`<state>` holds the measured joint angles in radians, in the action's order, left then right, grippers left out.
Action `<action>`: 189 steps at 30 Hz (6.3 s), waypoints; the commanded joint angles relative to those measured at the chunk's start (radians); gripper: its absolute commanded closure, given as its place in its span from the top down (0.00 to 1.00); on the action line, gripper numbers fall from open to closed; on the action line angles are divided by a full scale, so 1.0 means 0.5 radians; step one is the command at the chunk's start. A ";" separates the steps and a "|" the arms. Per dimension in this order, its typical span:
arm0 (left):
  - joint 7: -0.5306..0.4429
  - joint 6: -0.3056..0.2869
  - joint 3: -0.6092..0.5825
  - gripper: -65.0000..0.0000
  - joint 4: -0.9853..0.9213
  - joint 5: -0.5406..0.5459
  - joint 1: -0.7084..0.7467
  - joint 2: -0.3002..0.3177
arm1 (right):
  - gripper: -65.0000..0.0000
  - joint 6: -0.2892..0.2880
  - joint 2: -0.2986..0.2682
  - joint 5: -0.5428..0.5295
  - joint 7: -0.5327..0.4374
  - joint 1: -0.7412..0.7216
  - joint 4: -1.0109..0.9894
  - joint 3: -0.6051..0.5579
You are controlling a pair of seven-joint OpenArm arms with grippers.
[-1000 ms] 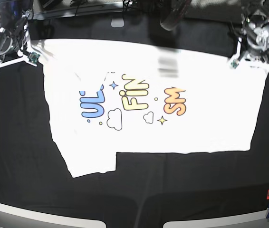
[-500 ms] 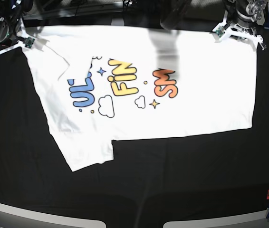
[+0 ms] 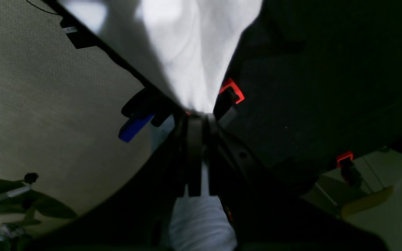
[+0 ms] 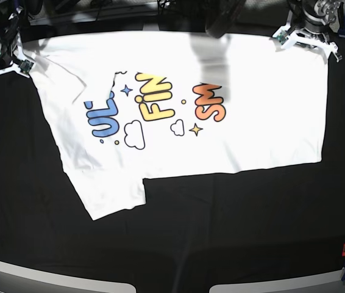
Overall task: Layout the t-shirt on the table in an organized manner, then fold the t-shirt properly
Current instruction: 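Lower the collar edge onto the table and open both grippers, then grasp the shirt's hem corners, right gripper and left gripper each one, then fold the held hem over onto the collar edge with both grippers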
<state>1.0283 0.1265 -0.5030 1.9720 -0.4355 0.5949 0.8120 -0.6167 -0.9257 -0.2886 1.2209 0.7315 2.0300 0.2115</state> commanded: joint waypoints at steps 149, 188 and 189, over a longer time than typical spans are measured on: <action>-0.143 -1.649 0.955 0.00 -3.323 2.775 -2.531 -0.432 | 0.38 0.131 1.298 0.308 -1.277 -2.599 -2.831 0.024; -0.391 -1.649 0.956 0.00 -2.715 2.638 -2.354 -0.433 | 0.00 -0.163 1.128 0.064 -1.193 -2.738 -2.402 0.021; -0.481 -1.649 0.956 0.00 -2.669 2.514 -2.306 -0.432 | 0.00 -0.163 1.129 0.027 -1.182 -2.660 -2.299 0.021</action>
<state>0.8021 -0.6895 -0.0288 0.6193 0.7879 -0.5182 0.5758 -0.6880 -0.3473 -0.2562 0.6514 -0.5636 0.8677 0.2188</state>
